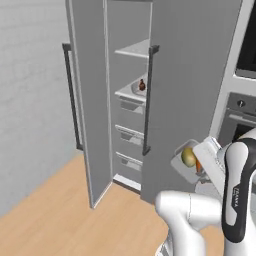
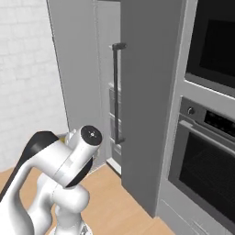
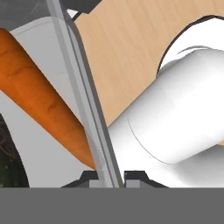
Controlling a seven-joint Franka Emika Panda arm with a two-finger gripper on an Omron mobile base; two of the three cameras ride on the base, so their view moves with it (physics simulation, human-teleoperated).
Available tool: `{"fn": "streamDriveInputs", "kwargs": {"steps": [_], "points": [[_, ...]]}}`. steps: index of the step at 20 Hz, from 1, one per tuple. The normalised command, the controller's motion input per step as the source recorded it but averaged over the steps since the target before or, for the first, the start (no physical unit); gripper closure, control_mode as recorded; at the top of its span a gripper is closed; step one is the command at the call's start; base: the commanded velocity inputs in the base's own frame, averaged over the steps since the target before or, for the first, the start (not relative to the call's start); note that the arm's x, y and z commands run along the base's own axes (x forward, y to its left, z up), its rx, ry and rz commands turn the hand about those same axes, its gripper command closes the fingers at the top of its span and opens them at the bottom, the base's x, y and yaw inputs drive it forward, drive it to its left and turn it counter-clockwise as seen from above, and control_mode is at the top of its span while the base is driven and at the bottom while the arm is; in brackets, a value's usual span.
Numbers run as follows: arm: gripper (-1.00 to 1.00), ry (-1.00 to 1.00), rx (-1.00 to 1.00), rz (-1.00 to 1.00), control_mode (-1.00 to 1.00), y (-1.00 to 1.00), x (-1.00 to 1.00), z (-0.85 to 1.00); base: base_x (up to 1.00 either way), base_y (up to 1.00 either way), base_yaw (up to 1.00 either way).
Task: Take the meat container that has the chicken drumstick and place it on the second highest rack of the freezer. Then take the vegetable container that has the carrot and cucumber and place it on the highest rack of the freezer.
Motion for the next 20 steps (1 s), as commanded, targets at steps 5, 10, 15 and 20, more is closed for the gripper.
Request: {"fn": "streamDriveInputs", "kwargs": {"steps": [5,10,15,20], "points": [[1.0,0.0,0.0,0.0,1.0,0.0,0.0,0.0,1.0,1.0,-0.6],[1.0,0.0,0.0,0.0,1.0,0.0,0.0,0.0,0.84,1.0,-0.53],[1.0,0.0,0.0,0.0,1.0,0.0,0.0,0.0,0.71,0.97,-0.38],[1.0,0.0,0.0,0.0,1.0,0.0,0.0,0.0,0.37,0.37,-0.14]]}}
